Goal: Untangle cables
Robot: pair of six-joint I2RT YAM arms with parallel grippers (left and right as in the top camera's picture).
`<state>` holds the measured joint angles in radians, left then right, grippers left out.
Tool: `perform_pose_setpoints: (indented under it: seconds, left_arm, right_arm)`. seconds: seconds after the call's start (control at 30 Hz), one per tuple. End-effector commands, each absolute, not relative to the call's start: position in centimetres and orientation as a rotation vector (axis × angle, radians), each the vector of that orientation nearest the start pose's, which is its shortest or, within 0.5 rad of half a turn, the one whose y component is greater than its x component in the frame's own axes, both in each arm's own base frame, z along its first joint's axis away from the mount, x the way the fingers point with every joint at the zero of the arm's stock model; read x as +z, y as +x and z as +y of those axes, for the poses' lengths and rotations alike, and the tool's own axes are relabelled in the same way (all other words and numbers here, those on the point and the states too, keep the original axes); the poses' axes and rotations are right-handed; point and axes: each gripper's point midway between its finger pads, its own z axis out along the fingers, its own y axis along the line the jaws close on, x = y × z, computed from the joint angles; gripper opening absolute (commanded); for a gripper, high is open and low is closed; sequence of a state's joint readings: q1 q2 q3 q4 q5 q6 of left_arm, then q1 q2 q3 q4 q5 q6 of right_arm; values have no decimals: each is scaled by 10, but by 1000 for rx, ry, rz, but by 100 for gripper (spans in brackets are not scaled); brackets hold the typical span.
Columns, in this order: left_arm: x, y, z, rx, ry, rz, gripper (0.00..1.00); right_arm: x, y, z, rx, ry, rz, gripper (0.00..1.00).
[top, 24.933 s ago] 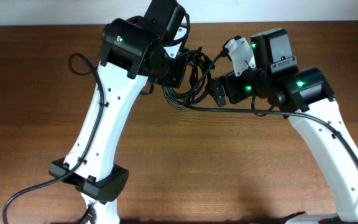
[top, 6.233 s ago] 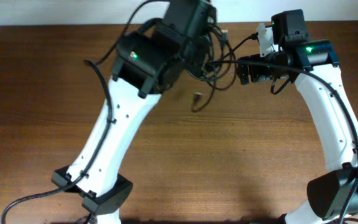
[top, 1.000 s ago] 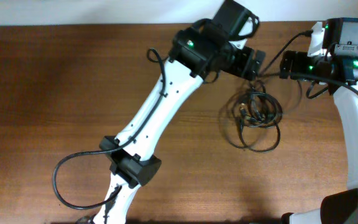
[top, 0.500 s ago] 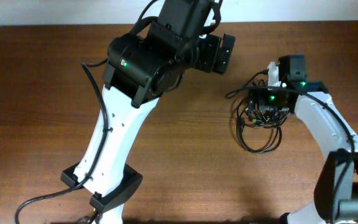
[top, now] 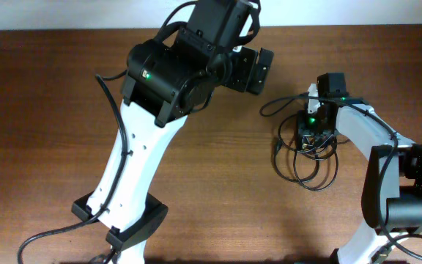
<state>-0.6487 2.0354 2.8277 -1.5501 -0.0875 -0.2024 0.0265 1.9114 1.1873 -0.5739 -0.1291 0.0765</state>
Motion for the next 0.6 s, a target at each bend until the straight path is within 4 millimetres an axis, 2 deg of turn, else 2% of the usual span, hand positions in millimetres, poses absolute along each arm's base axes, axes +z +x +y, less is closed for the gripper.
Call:
perform_pose_setpoints:
  seconds: [0.0,0.03,0.1,0.13,0.17,0.23,0.27,0.3,0.37,0.47,0.5,0.57]
  left_arm:
    - [406,360,-247,-274,474,2277,99]
    - [405,361,-246,-267,471,2277,99]
    - [405,361,-246,-263,469,2277,99]
    - [405,361,-246,-263,469,2278,99]
    - [404,362,-247,-262,471,2282,99]
    - [396,365,-250,-257,478,2299,99]
    - [392,367,-253,-263,485,2308,99]
    - [379,369,-266,-296,520,2339,99]
    - [352,372,-290,-323,581,2390,99]
    - [295,380,-330,-303,674,2478,99]
    - [285,381,-338,-320,693,2492,99]
    - [283,367,-368,-550,833,2472,99]
  right_arm:
    - [7,388,32,198,47,2897,4]
    - [21,390,32,203,44,2868,4]
    - [74,398,33,204,31,2749,4]
    - [114,400,34,212,20,2665,4]
    - [166,396,38,245,-4,2552,4]
    - [239,380,43,271,-49,2370,4]
    - [269,368,43,266,-57,2286,4]
    - [293,356,42,263,-65,2215,4]
    - [309,341,40,250,-64,2177,4]
    - [305,333,36,223,-53,2207,4]
    - [300,334,30,181,-34,2223,4]
    - [292,337,14,76,11,2253,4]
